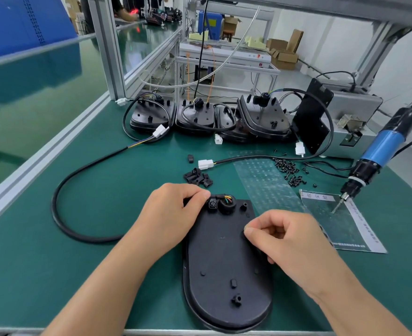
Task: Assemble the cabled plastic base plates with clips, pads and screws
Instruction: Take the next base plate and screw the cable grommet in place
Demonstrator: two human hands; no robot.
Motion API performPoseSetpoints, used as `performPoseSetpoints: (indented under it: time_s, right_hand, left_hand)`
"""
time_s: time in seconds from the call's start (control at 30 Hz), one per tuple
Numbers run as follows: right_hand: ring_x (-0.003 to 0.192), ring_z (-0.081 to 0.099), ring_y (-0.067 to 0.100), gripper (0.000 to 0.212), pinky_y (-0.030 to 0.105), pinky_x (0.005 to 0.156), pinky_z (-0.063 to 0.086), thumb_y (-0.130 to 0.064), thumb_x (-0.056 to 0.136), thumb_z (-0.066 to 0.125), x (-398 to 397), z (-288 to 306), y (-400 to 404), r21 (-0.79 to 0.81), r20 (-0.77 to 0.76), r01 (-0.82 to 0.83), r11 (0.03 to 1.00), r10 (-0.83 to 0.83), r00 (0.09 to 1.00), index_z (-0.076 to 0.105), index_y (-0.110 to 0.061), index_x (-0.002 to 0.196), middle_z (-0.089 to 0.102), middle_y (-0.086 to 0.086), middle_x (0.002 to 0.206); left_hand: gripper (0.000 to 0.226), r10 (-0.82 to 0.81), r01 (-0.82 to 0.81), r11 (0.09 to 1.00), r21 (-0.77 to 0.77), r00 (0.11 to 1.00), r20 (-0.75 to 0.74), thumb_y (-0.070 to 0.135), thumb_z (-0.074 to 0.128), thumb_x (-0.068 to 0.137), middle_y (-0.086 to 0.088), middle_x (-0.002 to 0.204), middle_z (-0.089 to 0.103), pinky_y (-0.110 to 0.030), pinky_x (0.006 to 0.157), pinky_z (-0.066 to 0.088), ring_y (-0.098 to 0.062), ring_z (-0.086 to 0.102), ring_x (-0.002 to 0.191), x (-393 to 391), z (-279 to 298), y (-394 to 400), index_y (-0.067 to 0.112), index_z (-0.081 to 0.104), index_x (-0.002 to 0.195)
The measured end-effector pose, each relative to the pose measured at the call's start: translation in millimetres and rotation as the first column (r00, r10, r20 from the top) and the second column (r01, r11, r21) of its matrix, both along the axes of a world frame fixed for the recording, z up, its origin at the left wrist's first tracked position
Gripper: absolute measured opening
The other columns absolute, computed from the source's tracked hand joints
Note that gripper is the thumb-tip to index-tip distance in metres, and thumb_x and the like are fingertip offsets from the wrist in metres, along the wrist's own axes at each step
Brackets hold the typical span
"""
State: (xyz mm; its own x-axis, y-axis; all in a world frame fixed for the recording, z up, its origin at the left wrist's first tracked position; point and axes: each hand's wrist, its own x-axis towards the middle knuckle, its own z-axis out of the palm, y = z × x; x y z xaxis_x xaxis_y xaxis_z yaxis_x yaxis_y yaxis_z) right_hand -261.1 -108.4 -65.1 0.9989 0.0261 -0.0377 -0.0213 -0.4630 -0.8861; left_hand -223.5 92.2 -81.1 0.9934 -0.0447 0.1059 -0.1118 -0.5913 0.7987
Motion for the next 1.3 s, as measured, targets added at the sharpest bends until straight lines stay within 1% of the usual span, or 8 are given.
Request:
performPoseSetpoints:
  time_s: [0.23, 0.6, 0.8, 0.9, 0.97, 1.07, 1.2, 1.3]
  right_hand:
    - [0.052, 0.054, -0.001, 0.02, 0.009, 0.05, 0.042, -0.015, 0.073, 0.075, -3.6, -5.3, 3.0, -0.043, 0.081, 0.043, 0.998, -0.039, 0.996, 0.071, -0.034, 0.071, 0.067, -0.008, 0.065]
    - [0.046, 0.047, 0.005, 0.028, 0.018, 0.04, 0.038, -0.024, 0.073, 0.08, 8.9, -7.6, -1.2, 0.07, -0.158, 0.073, 0.995, -0.061, 0.985, 0.058, -0.014, 0.086, 0.053, -0.005, 0.056]
    - [0.045, 0.044, 0.009, 0.02, 0.019, 0.041, 0.037, -0.018, 0.078, 0.075, 12.3, -6.9, -3.8, 0.102, -0.177, 0.026, 0.994, -0.008, 0.984, 0.057, -0.012, 0.084, 0.051, -0.004, 0.054]
    - [0.046, 0.045, 0.008, 0.017, 0.019, 0.042, 0.038, -0.018, 0.078, 0.073, 11.9, -7.5, -4.2, 0.09, -0.166, 0.017, 0.996, -0.002, 0.986, 0.058, -0.012, 0.081, 0.05, -0.006, 0.051]
    - [0.046, 0.046, 0.008, 0.017, 0.019, 0.042, 0.039, -0.019, 0.079, 0.073, 10.8, -8.2, -4.4, 0.09, -0.157, 0.016, 0.996, -0.002, 0.988, 0.058, -0.012, 0.08, 0.051, -0.006, 0.051]
    - [0.046, 0.048, 0.008, 0.018, 0.021, 0.043, 0.041, -0.022, 0.079, 0.073, 8.7, -8.6, -4.8, 0.069, -0.134, 0.013, 0.998, -0.003, 0.991, 0.058, -0.012, 0.079, 0.051, -0.007, 0.05]
    - [0.046, 0.051, 0.006, 0.019, 0.022, 0.047, 0.044, -0.03, 0.078, 0.073, 6.4, -8.1, -7.1, -0.019, -0.059, 0.008, 1.0, -0.009, 0.998, 0.06, -0.017, 0.075, 0.056, -0.006, 0.053]
    - [0.051, 0.052, 0.001, 0.016, 0.014, 0.053, 0.041, -0.034, 0.08, 0.069, 4.9, -1.2, -4.2, -0.123, 0.145, 0.031, 0.992, -0.013, 0.989, 0.063, -0.024, 0.07, 0.063, -0.01, 0.062]
  left_hand:
    - [0.039, -0.013, 0.013, 0.999, 0.047, 1.0, 0.019, 0.047, 0.046, 0.092, -0.011, 0.091, 0.069, -0.044, 0.081, 0.053, -0.023, 0.064, 0.08, 0.6, -2.2, 0.2, 0.014, 0.066, 0.088]
    - [0.029, -0.001, -0.001, 0.998, 0.064, 0.999, 0.038, 0.043, 0.049, 0.093, 0.0, 0.087, 0.071, -0.039, 0.081, 0.054, -0.021, 0.064, 0.088, -1.5, 2.0, -0.2, 0.023, 0.069, 0.087]
    - [0.013, 0.126, -0.127, 0.992, 0.003, 0.985, 0.116, 0.044, 0.058, 0.086, 0.035, 0.079, 0.066, 0.0, 0.07, 0.04, 0.015, 0.06, 0.086, 12.7, 12.7, 20.9, 0.038, 0.07, 0.083]
    - [0.022, 0.468, -0.513, 0.794, 0.327, 0.858, 0.21, 0.031, 0.057, 0.091, 0.002, 0.102, 0.07, -0.031, 0.082, 0.044, -0.027, 0.06, 0.105, 48.3, 18.7, 66.5, 0.023, 0.07, 0.107]
    - [0.031, 0.594, -0.532, 0.542, 0.651, 0.79, 0.151, 0.03, 0.055, 0.093, -0.016, 0.121, 0.058, -0.04, 0.091, 0.04, -0.037, 0.049, 0.116, 64.9, 17.7, 92.9, 0.014, 0.061, 0.119]
    - [0.025, 0.65, -0.463, 0.426, 0.777, 0.754, 0.093, 0.022, 0.053, 0.092, -0.015, 0.118, 0.055, -0.04, 0.09, 0.037, -0.035, 0.048, 0.115, 73.7, 9.3, 113.5, 0.012, 0.061, 0.113]
    - [0.02, 0.588, -0.439, 0.522, 0.731, 0.806, 0.063, 0.021, 0.055, 0.093, -0.016, 0.112, 0.062, -0.036, 0.08, 0.041, -0.034, 0.055, 0.105, 73.8, 18.2, 137.2, 0.006, 0.062, 0.104]
    - [0.012, 0.401, -0.334, 0.857, 0.392, 0.911, -0.099, 0.015, 0.062, 0.09, -0.013, 0.083, 0.071, -0.026, 0.057, 0.04, -0.022, 0.054, 0.064, 61.7, 58.1, 136.5, 0.011, 0.061, 0.102]
